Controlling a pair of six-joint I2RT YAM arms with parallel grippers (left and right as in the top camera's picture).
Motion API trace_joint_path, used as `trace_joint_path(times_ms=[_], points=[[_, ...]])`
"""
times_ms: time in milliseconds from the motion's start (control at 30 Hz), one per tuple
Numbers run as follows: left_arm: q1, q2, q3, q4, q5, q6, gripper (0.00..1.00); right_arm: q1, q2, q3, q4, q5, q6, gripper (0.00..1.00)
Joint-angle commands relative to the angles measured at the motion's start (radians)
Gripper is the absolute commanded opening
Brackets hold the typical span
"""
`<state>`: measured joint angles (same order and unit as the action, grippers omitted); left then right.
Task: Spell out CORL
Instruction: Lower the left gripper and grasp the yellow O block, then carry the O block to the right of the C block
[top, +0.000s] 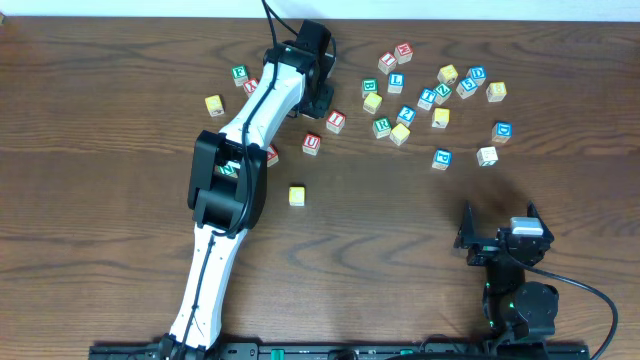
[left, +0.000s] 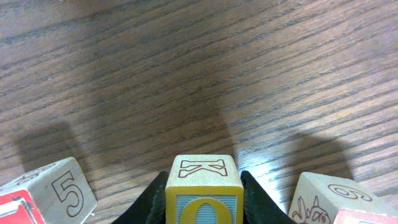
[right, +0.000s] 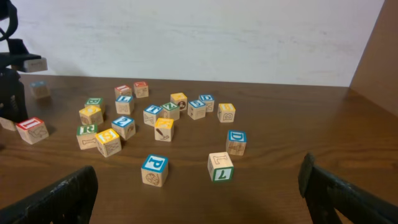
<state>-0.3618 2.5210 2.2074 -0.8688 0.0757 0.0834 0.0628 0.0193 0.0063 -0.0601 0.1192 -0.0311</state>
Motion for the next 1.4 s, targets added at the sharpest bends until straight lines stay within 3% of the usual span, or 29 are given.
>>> trace_joint_path(times_ms=[0, 300, 467, 733, 967, 1167, 1367], points=[[0.005, 0.010, 0.020, -0.017, -0.008, 0.005, 0.21, -0.003, 0.000, -0.001, -0.004, -0.006, -0.008, 0.99], [0.004, 0.007, 0.020, -0.035, -0.008, 0.001, 0.19, -0.003, 0.000, -0.001, -0.004, -0.006, -0.008, 0.99], [0.003, -0.032, 0.020, -0.065, -0.008, 0.001, 0.11, -0.003, 0.000, -0.001, -0.004, -0.006, -0.008, 0.99], [-0.003, -0.224, 0.020, -0.129, -0.005, -0.037, 0.07, -0.003, 0.000, -0.001, -0.004, -0.006, -0.008, 0.99], [-0.035, -0.447, 0.020, -0.283, -0.005, -0.041, 0.07, -0.003, 0.000, -0.001, -0.004, -0.006, -0.008, 0.99], [-0.073, -0.531, 0.014, -0.433, -0.005, -0.058, 0.07, -0.003, 0.000, -0.001, -0.004, -0.006, -0.008, 0.99], [-0.115, -0.585, -0.067, -0.435, -0.009, -0.062, 0.07, -0.003, 0.000, -0.001, -0.004, -0.006, -0.008, 0.99]])
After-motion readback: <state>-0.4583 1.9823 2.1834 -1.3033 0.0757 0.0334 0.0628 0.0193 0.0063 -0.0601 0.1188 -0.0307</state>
